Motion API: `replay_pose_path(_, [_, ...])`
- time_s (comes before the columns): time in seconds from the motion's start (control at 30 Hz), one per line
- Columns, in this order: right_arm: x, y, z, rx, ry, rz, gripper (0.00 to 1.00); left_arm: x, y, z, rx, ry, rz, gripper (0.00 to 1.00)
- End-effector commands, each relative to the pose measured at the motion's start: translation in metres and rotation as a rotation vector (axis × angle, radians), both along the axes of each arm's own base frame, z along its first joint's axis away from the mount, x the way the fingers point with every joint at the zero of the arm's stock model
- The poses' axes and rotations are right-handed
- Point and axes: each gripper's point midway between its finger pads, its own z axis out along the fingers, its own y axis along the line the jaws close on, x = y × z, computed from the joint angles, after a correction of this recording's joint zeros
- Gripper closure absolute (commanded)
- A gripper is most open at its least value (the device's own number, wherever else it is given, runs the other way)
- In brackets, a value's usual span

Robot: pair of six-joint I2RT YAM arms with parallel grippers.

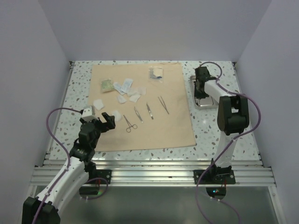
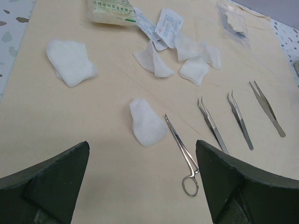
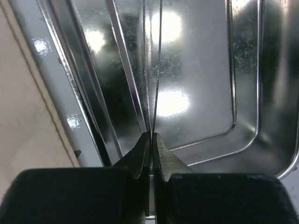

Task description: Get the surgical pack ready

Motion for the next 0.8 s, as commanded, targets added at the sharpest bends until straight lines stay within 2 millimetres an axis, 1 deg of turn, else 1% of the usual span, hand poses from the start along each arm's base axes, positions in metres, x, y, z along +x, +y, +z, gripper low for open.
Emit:
replay_pose_path(0.0, [0.011, -0.007, 0.004, -0.042, 0.000, -0.027, 1.00, 0.005, -0.004, 0.015, -0.001, -0.055, -0.019, 0.00])
replay_pose_path(0.1, [0.011, -0.002, -0.005, -0.013, 0.016, -0.026, 0.99, 0.005, -0.004, 0.015, -0.003, -0.057, -0.017, 0.00])
replay_pose_path(0.13, [0.011, -0.001, -0.006, -0.008, 0.016, -0.027, 0.95, 0.005, -0.003, 0.015, -0.001, -0.057, -0.016, 0.00])
replay_pose_path(0.2, [0.011, 0.000, -0.004, -0.005, 0.012, -0.029, 0.82, 0.005, -0.004, 0.015, -0.001, -0.055, -0.018, 0.00])
replay_pose_path(0.23, [0.011, -0.001, -0.003, -0.003, 0.009, -0.036, 0.81, 0.005, -0.003, 0.016, -0.001, -0.057, -0.016, 0.00])
replay_pose_path(0.27, [0.011, -0.001, 0.001, -0.004, 0.000, -0.043, 0.80, 0.005, -0.004, 0.016, -0.001, -0.057, -0.018, 0.00])
replay_pose_path(0.3, [0.012, -0.002, 0.012, -0.005, -0.024, -0.047, 0.77, 0.005, -0.003, 0.016, -0.001, -0.057, -0.016, 0.00])
replay_pose_path(0.37, [0.011, -0.007, 0.028, -0.023, -0.057, -0.065, 0.71, 0.005, -0.004, 0.015, -0.001, -0.055, -0.019, 0.00])
replay_pose_path(0.4, [0.010, -0.006, 0.036, -0.027, -0.073, -0.063, 0.68, 0.005, -0.004, 0.016, -0.002, -0.057, -0.019, 0.00])
replay_pose_path(0.43, [0.009, -0.004, 0.057, -0.021, -0.119, -0.059, 0.65, 0.005, -0.004, 0.016, -0.002, -0.057, -0.019, 0.00])
replay_pose_path(0.47, [0.004, -0.001, 0.061, -0.019, -0.127, -0.048, 0.61, 0.005, -0.004, 0.015, -0.002, -0.057, -0.019, 0.00])
replay_pose_path(0.5, [0.003, 0.013, 0.073, -0.011, -0.160, -0.018, 0.58, 0.005, -0.004, 0.015, -0.001, -0.055, -0.019, 0.00])
replay_pose_path(0.53, [-0.001, 0.023, 0.089, -0.001, -0.201, 0.008, 0.57, 0.005, -0.004, 0.016, -0.002, -0.057, -0.019, 0.00])
replay_pose_path(0.57, [-0.009, 0.034, 0.089, 0.001, -0.202, 0.040, 0.55, 0.005, -0.004, 0.015, -0.002, -0.055, -0.021, 0.00])
replay_pose_path(0.6, [-0.014, 0.059, 0.092, 0.008, -0.213, 0.094, 0.54, 0.006, -0.004, 0.016, -0.001, -0.055, -0.019, 0.00])
replay_pose_path(0.63, [-0.018, 0.072, 0.093, 0.017, -0.217, 0.128, 0.54, 0.006, -0.004, 0.015, -0.001, -0.054, -0.019, 0.00])
replay_pose_path(0.7, [-0.028, 0.110, 0.088, 0.096, -0.204, 0.217, 0.55, 0.006, -0.004, 0.015, 0.000, -0.051, -0.018, 0.00])
replay_pose_path(0.73, [-0.031, 0.123, 0.085, 0.127, -0.198, 0.246, 0.55, 0.006, -0.004, 0.014, 0.002, -0.046, -0.016, 0.00])
replay_pose_path(0.77, [-0.037, 0.137, 0.075, 0.172, -0.173, 0.287, 0.55, 0.006, -0.004, 0.014, 0.001, -0.048, -0.018, 0.00])
